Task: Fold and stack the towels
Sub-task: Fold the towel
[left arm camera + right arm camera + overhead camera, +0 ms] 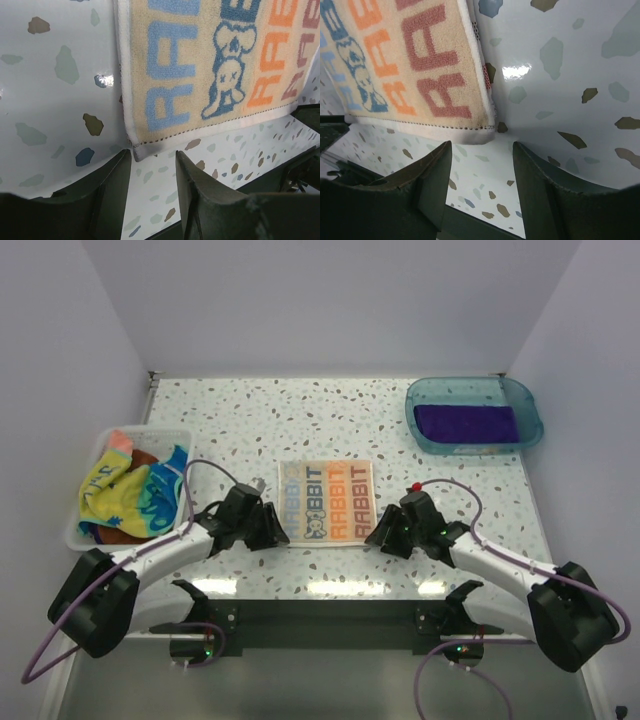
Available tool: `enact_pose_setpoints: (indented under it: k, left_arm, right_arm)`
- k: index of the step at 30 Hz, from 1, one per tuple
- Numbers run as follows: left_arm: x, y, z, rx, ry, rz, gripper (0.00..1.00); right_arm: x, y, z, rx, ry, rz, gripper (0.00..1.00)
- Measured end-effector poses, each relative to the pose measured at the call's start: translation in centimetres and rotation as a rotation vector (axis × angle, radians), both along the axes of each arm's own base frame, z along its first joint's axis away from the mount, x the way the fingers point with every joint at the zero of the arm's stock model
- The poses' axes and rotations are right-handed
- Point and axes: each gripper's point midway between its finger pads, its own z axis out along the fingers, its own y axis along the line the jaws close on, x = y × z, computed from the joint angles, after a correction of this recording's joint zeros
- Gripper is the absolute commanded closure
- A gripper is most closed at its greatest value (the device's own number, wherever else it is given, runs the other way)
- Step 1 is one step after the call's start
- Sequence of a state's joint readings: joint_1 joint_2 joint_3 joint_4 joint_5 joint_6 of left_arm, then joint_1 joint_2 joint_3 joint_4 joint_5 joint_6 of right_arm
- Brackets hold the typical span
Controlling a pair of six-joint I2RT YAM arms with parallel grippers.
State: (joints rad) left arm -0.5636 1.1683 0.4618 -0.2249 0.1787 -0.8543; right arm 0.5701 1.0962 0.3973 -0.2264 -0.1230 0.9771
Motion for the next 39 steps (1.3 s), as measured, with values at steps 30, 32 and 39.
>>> enact_pose_setpoints:
  k: [30, 32, 39]
  left_arm:
    - [-0.1, 0.3, -0.2, 0.025, 0.0, 0.006, 0.98]
    - [-0.1, 0.2, -0.1, 0.024, -0.001, 0.005, 0.99]
    - [0.3, -0.1, 0.7, 0.022, -0.009, 0.002, 1.0]
  right_arm:
    - [1.0, -0.3, -0.9, 0.037, -0.015, -0.13, 0.93]
    - [0.9, -0.5, -0.7, 0.034, -0.022, -0.128, 1.0]
    - [1.4, -0.8, 1.2, 0.003, -0.058, -0.109, 1.0]
